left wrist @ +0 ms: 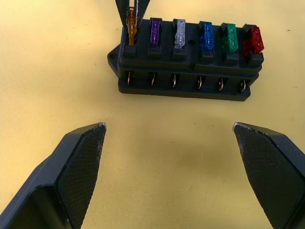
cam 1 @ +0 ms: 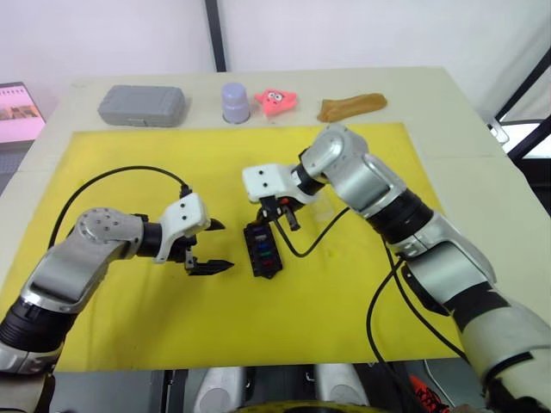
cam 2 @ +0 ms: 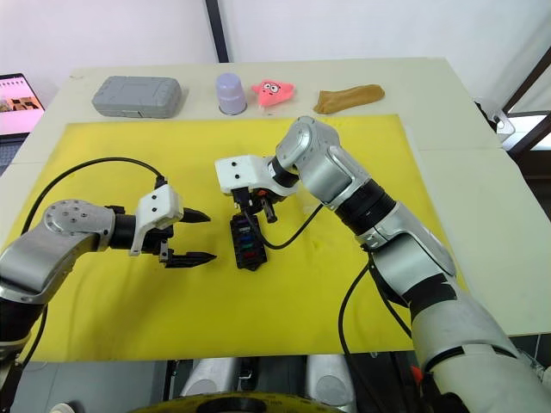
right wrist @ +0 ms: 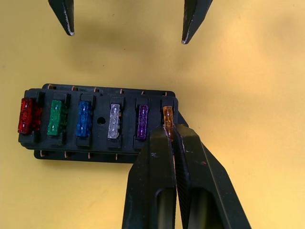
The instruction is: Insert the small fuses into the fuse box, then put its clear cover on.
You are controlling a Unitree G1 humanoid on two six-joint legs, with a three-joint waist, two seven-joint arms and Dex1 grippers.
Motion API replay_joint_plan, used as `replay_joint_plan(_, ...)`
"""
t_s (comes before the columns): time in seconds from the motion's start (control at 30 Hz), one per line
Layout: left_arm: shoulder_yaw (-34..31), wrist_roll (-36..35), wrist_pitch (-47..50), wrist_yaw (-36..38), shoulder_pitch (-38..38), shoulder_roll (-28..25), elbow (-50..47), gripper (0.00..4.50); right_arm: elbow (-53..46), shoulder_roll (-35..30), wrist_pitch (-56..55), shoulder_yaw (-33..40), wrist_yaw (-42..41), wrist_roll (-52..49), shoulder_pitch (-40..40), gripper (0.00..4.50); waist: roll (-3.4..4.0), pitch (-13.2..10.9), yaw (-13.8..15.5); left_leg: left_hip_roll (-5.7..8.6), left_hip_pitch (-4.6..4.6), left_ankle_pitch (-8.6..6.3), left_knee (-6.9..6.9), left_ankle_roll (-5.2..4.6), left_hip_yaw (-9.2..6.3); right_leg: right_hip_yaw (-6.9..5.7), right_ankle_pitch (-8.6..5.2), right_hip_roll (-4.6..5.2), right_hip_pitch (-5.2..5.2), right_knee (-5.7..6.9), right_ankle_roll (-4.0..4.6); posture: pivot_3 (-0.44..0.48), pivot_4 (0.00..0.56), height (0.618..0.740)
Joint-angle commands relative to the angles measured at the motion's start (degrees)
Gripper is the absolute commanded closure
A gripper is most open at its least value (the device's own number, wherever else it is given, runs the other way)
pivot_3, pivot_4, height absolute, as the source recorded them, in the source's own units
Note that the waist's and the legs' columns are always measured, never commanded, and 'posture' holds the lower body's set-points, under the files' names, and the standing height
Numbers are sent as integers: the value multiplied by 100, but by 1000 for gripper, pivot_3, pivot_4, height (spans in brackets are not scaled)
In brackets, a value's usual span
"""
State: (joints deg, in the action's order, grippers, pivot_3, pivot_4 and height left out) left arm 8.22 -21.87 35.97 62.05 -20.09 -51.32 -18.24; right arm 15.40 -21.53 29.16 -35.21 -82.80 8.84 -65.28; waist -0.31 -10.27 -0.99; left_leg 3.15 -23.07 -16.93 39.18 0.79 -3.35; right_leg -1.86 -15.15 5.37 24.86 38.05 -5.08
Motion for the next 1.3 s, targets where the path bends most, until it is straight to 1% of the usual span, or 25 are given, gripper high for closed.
replay_joint_plan(0.03,-93,-2,-45,8,-94,-2,-98,22,-209,11,140,39,49,37,-148,4500,0,0,0,0,0,0,0,0,0,0,0,0,0,0,0,0,150,731)
replay_joint_plan(0.73,-96,13,-68,2,-95,15,-92,22,-394,-4,607,-140,-28,65,-156,4500,0,0,0,0,0,0,0,0,0,0,0,0,0,0,0,0,150,731)
replay_joint_plan(0.97,-91,16,-73,-6,-95,25,-96,22,-417,-25,539,-219,28,149,-67,4500,0,0,0,0,0,0,0,0,0,0,0,0,0,0,0,0,150,731)
replay_joint_plan(1.13,-78,29,-85,-12,-109,34,-89,22,-375,35,750,-86,-26,38,-274,4500,0,0,0,0,0,0,0,0,0,0,0,0,0,1,0,0,150,731)
replay_joint_plan(1.3,-56,52,-115,-23,-152,73,-58,22,-443,35,1106,-125,-123,-4,-353,4500,0,0,2,0,0,0,0,0,0,0,0,0,0,1,0,0,150,731)
